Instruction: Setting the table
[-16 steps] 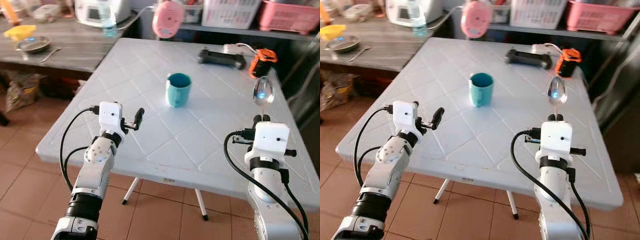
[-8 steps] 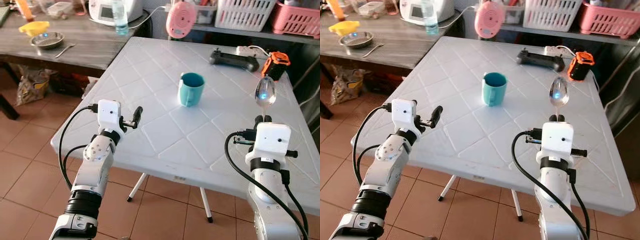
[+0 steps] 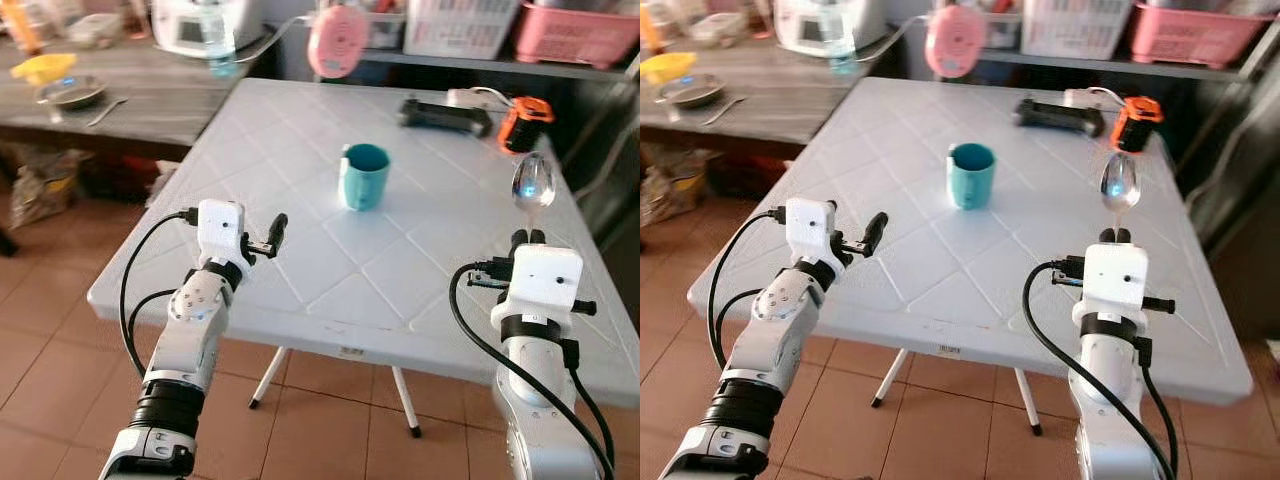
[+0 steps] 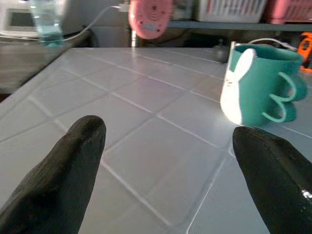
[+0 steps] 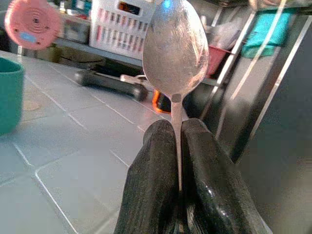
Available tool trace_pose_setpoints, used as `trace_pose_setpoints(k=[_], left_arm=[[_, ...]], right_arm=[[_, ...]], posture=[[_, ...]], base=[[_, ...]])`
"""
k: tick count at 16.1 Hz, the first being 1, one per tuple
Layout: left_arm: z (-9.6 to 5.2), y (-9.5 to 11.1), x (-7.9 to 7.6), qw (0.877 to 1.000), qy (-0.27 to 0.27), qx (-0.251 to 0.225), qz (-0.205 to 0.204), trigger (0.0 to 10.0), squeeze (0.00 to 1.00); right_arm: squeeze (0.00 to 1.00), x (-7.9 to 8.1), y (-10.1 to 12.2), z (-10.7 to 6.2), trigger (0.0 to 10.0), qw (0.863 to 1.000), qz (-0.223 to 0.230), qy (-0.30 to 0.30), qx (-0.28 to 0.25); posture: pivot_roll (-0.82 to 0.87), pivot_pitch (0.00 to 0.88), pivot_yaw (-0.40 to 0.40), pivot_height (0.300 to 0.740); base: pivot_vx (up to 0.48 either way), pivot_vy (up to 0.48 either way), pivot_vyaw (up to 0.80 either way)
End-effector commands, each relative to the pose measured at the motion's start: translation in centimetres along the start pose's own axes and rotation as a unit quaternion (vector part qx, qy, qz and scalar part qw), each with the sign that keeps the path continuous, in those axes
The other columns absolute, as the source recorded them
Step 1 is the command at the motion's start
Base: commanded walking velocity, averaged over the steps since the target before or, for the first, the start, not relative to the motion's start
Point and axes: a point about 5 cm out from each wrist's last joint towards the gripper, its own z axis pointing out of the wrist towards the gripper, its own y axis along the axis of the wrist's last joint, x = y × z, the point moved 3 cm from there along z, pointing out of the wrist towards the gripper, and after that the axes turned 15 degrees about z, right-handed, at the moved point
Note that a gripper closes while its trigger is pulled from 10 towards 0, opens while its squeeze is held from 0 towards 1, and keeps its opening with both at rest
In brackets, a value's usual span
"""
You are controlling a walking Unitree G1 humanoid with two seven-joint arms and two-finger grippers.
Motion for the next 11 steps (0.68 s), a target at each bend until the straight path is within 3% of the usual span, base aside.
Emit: trace_pose_setpoints(k=[1, 8, 11], left_arm=[[0.09, -0.24, 0.06, 1.0, -0.007, 0.008, 0.001, 10.0, 0.0], [0.14, -0.24, -0.04, 1.0, -0.018, 0.008, 0.008, 10.0, 0.0], [0.11, -0.28, -0.02, 1.0, -0.019, 0.009, 0.009, 10.0, 0.0]], right_arm=[[0.0, 0.08, 0.32, -0.09, 10.0, 1.0, 0.004, -0.001, -0.008], [0.0, 0.3, 0.21, -0.33, 10.0, 1.0, 0.007, -0.002, -0.008], [0.0, 0.46, 0.12, -0.4, 10.0, 1.0, 0.01, -0.001, -0.008]], posture=[[0.1, 0.064, 0.007, 0.74], [0.1, 0.069, 0.018, 0.74], [0.11, 0.071, 0.02, 0.74]], base=[[0.0, 0.304, -0.75], [0.0, 0.305, -0.68], [0.0, 0.311, 0.0]])
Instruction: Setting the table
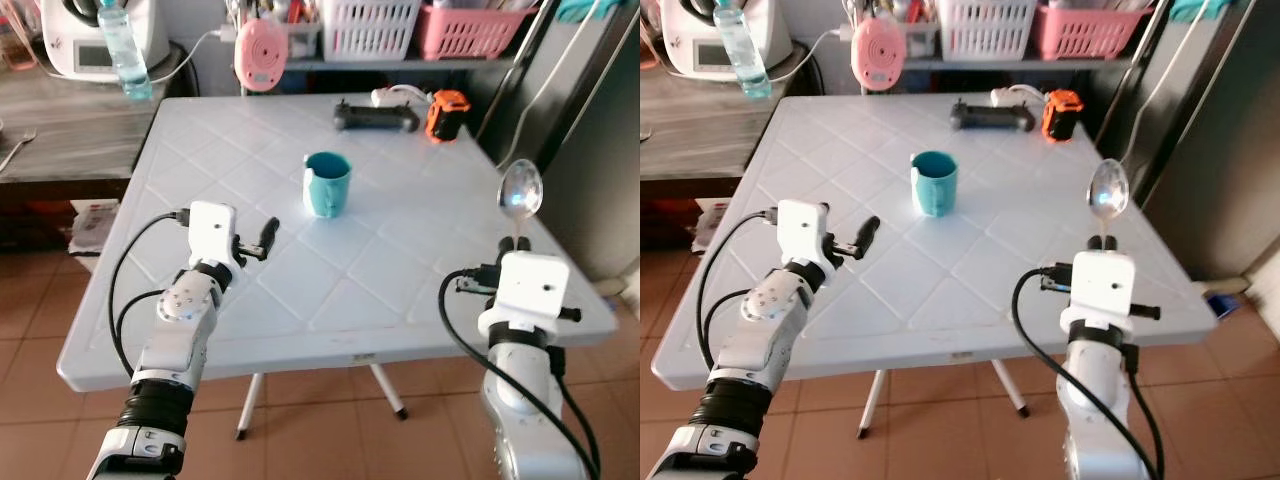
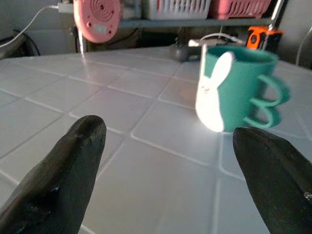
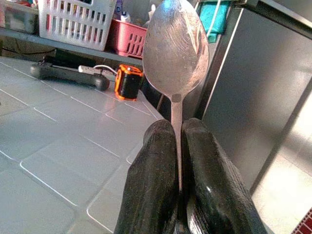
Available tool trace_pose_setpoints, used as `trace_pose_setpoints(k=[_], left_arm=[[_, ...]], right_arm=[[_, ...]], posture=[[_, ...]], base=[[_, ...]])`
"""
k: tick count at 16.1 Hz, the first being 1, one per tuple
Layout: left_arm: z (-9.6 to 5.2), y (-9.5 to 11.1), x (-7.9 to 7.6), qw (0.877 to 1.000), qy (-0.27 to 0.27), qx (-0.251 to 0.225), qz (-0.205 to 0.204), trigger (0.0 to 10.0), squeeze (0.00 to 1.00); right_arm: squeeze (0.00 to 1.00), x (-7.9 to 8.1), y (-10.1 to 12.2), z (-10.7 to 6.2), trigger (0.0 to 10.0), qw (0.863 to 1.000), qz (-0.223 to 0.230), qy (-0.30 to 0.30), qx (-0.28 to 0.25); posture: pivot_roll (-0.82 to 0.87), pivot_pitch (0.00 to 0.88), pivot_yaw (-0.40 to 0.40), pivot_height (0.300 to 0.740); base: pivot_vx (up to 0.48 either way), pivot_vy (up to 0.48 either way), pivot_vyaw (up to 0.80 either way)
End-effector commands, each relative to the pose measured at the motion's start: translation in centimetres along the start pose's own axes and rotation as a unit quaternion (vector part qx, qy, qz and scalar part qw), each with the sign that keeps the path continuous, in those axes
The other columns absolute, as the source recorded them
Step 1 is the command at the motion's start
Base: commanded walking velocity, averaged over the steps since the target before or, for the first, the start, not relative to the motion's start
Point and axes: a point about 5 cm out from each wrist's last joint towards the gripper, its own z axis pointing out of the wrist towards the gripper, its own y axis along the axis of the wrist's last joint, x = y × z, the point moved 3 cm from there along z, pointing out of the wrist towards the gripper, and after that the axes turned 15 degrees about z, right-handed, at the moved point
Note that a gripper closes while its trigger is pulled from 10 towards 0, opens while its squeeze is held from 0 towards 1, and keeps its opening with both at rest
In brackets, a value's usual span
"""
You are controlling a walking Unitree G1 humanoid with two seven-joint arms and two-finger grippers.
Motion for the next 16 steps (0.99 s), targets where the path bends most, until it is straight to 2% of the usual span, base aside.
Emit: trace_pose_setpoints(k=[1, 16], left_arm=[[0.2, 0.15, -0.66, 1.0, -0.009, 0.001, 0.0, 10.0, 0.0], [0.35, 0.44, -0.71, 1.0, -0.006, -0.002, 0.01, 10.0, 0.0]], right_arm=[[0.0, -0.36, 0.19, -0.06, 10.0, 1.0, -0.001, -0.007, -0.004], [0.0, 0.25, -0.19, 0.01, 10.0, 1.0, 0.002, 0.01, -0.005]], posture=[[0.11, 0.072, 0.02, 0.74], [0.12, 0.069, 0.023, 0.74]], base=[[0.0, 0.311, 0.0], [0.0, 0.357, 0.0]])
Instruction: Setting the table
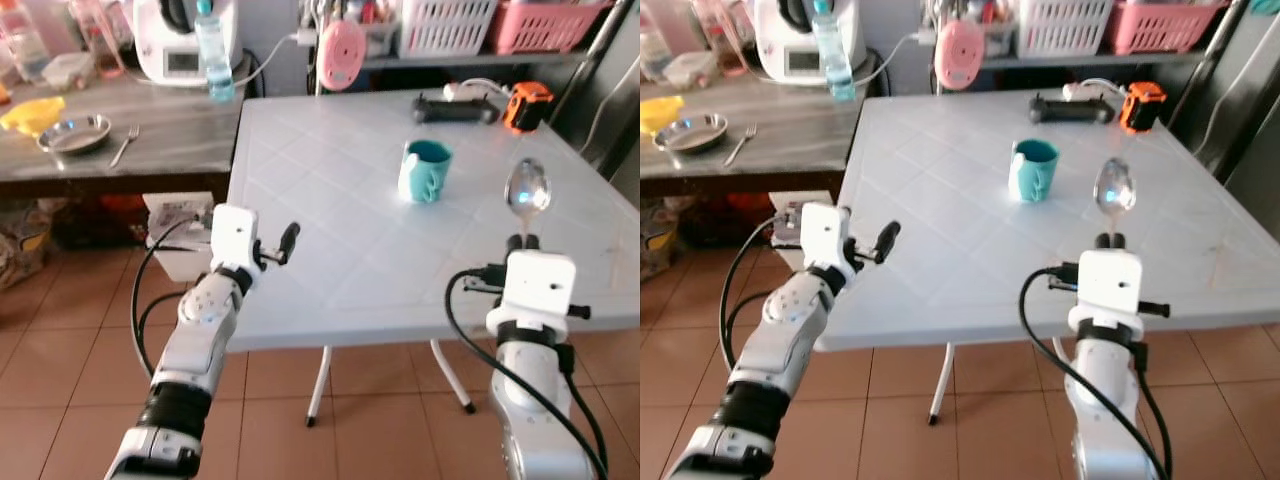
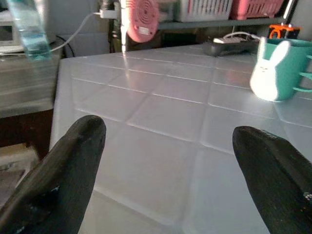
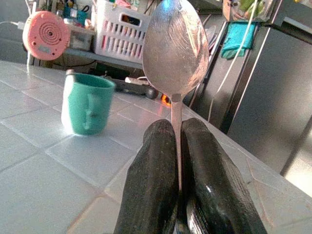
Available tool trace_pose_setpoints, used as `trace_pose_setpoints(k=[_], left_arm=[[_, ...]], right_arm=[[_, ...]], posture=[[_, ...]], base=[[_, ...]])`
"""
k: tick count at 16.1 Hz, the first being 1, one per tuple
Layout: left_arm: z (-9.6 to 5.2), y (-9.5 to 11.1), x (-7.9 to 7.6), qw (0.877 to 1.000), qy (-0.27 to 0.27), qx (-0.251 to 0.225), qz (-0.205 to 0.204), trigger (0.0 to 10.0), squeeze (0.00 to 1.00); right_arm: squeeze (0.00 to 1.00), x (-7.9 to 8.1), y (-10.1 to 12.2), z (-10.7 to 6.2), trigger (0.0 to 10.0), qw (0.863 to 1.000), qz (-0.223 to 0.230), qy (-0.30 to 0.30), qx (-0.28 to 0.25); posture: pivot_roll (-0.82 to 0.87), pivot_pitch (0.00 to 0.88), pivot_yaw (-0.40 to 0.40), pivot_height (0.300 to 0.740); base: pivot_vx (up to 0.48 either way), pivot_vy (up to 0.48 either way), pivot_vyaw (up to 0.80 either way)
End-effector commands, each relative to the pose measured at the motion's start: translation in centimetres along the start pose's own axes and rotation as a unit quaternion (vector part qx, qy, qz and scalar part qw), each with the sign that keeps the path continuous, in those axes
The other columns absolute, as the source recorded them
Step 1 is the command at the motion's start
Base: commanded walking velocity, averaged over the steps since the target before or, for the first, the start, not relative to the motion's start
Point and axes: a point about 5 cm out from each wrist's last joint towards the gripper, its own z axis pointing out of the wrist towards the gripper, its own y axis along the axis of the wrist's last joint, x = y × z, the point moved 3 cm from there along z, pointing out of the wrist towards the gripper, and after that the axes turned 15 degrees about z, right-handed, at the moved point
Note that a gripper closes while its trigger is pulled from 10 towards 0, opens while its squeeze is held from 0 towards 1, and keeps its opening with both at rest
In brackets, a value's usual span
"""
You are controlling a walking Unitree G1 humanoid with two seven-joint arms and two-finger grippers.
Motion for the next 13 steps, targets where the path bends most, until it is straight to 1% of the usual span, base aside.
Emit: trace_pose_setpoints(k=[1, 3, 13], left_arm=[[-0.24, -0.25, 1.32, 1.0, 0.015, 0.005, 0.009, 10.0, 0.0], [-0.24, -0.26, 1.49, 1.0, 0.019, 0.005, 0.01, 10.0, 0.0], [-0.18, -0.36, 1.09, 1.0, 0.026, 0.005, 0.008, 10.0, 0.0]], right_arm=[[0.0, 0.72, 0.41, 0.04, 10.0, 1.0, 0.011, 0.011, -0.008], [0.0, 0.8, 0.42, 0.14, 10.0, 1.0, 0.011, 0.014, -0.009], [0.0, 0.79, 0.45, 0.23, 10.0, 1.0, 0.005, 0.025, -0.01]], posture=[[0.13, 0.068, 0.022, 0.74], [0.13, 0.067, 0.019, 0.74], [0.12, 0.065, 0.005, 0.74]], base=[[0.0, 0.469, 0.0], [0.0, 0.48, 0.0], [0.0, 0.48, 0.0]])
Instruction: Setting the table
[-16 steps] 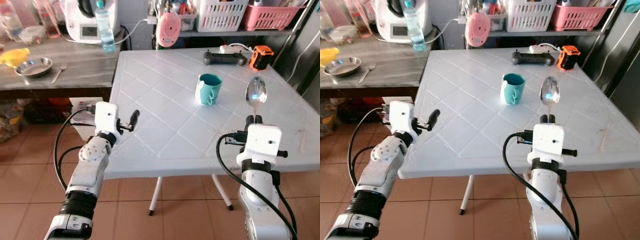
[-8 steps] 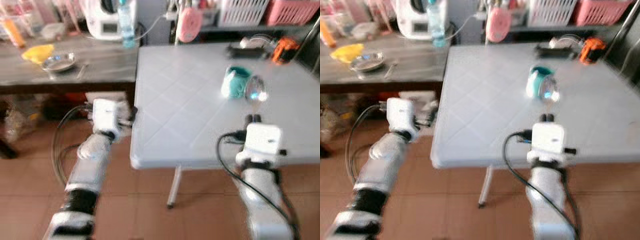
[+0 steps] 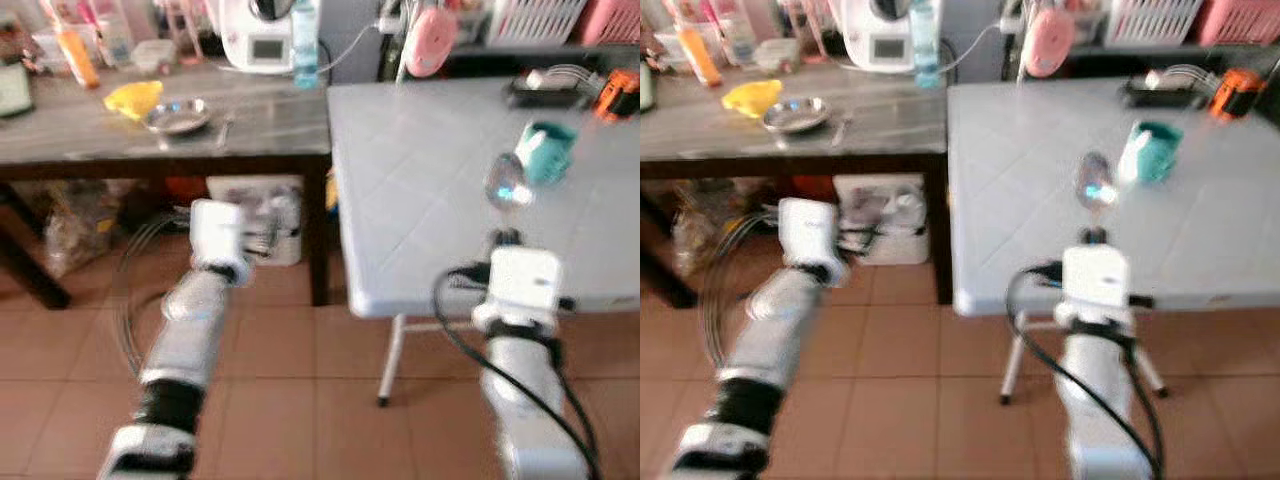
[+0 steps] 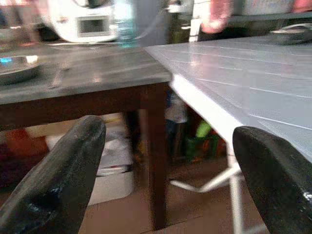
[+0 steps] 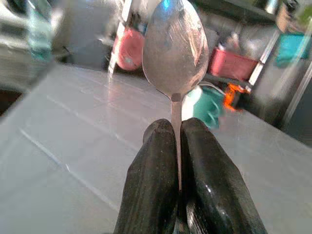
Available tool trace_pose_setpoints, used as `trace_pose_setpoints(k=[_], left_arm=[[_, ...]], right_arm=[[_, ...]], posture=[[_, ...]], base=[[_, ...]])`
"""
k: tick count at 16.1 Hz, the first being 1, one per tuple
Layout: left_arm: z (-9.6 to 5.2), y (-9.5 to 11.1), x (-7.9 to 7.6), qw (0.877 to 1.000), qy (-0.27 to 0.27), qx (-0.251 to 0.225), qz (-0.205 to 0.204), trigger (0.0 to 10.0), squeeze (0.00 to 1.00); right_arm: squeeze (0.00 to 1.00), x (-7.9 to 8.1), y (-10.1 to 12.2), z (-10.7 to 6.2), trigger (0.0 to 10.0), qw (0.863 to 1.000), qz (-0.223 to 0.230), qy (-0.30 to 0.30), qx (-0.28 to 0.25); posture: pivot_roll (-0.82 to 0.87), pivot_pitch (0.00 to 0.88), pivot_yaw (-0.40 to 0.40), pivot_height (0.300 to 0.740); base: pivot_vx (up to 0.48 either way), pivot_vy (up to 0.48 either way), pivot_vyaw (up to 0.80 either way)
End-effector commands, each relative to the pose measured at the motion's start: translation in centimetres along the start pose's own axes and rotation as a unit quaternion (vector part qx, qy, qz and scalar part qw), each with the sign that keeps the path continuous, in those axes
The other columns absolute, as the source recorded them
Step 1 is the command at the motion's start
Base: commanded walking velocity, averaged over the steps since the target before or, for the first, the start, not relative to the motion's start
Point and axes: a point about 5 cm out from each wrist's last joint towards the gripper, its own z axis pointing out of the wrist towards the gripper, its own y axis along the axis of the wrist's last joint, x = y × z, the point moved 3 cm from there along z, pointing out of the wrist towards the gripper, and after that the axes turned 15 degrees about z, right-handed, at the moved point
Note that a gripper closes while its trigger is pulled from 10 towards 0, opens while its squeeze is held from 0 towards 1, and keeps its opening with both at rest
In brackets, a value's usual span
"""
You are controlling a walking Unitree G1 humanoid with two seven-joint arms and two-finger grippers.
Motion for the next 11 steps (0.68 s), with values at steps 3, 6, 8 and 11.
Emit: trace_pose_setpoints(k=[3, 6, 8, 11], left_arm=[[0.0, 0.07, 0.92, 1.0, 0.011, -0.001, 0.015, 10.0, 0.0], [0.09, -0.15, 0.91, 1.0, 0.013, 0.005, 0.02, 10.0, 0.0], [0.1, -0.1, 0.9, 1.0, 0.014, 0.004, 0.021, 10.0, 0.0], [0.05, -0.21, 0.92, 1.0, 0.013, 0.006, 0.024, 10.0, 0.0]], right_arm=[[0.0, 0.25, 0.76, -0.01, 10.0, 1.0, 0.008, 0.006, -0.014], [0.0, 0.44, 0.79, 0.0, 10.0, 1.0, 0.009, 0.015, -0.016], [0.0, 0.55, 0.83, 0.01, 10.0, 1.0, 0.009, 0.015, -0.018], [0.0, 0.6, 0.81, -0.07, 10.0, 1.0, 0.009, 0.016, -0.017]], posture=[[0.12, 0.065, 0.005, 0.74], [0.12, 0.058, 0.009, 0.74], [0.12, 0.059, 0.009, 0.74], [0.12, 0.059, 0.011, 0.74]], base=[[0.0, 0.48, 0.0], [0.0, 0.48, 0.0], [0.0, 0.48, 0.0], [0.0, 0.48, 0.0]])
